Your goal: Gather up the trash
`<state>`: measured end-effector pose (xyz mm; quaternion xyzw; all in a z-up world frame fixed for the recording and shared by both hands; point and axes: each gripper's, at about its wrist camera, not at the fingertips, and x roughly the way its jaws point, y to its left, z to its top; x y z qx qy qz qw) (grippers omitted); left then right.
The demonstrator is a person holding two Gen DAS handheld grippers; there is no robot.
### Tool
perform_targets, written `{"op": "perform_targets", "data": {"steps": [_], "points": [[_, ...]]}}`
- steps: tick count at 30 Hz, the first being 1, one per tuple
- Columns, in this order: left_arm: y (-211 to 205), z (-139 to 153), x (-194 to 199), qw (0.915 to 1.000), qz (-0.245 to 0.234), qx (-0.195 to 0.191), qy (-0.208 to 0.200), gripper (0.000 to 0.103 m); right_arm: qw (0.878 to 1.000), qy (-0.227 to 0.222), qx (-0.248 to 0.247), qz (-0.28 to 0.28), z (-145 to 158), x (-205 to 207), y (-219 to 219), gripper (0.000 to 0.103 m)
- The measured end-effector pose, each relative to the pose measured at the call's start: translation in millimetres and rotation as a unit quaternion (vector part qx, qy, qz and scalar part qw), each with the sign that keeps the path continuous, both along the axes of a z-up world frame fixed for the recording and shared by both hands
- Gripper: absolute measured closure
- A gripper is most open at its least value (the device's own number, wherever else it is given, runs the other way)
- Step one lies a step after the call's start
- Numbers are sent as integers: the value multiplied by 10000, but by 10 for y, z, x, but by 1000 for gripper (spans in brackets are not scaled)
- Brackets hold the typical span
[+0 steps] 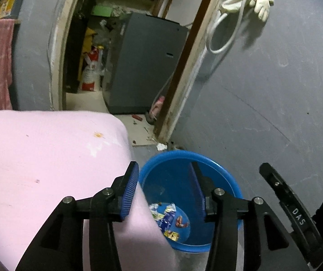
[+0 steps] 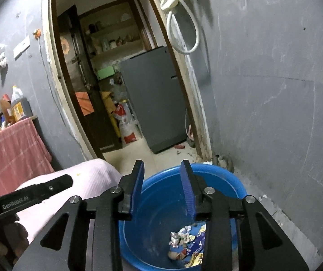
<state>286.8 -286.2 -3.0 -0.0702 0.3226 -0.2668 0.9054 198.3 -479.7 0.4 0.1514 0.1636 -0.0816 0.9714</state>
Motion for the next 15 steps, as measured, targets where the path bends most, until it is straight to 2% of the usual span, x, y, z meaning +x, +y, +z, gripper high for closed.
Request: {"op": "perform_targets", "data": {"steps": [1,3,7,10,11,12,14,15], "points": [[34,28,-17,10000,38,3,-51,59,10000,-38,-31,-3,22,-20,12,67],[102,81,-57,9998,104,-27,-151,49,9998,-144,-109,-30,85,-65,44,58],[260,210,-156,9988,280,-98,-394,37,9992,-326,-247,-44,194,-166,97,51],[390,302,-238,9976,397,-132,-557,22,9984,-469,-324,-32,276,-261,148,47],[438,334,-279,9969,447,-144,-634,18,9981,-506,-348,-31,301,-292,167,43],[468,367,-302,9962,490,-155,-703,14,9978,-551,-365,-27,327,-324,187,34],[543,439,-383,9945,569,-168,-859,7,9970,-667,-386,-21,375,-411,233,25],[576,461,-410,9937,607,-186,-921,6,9967,-710,-390,-12,399,-442,256,25]]}}
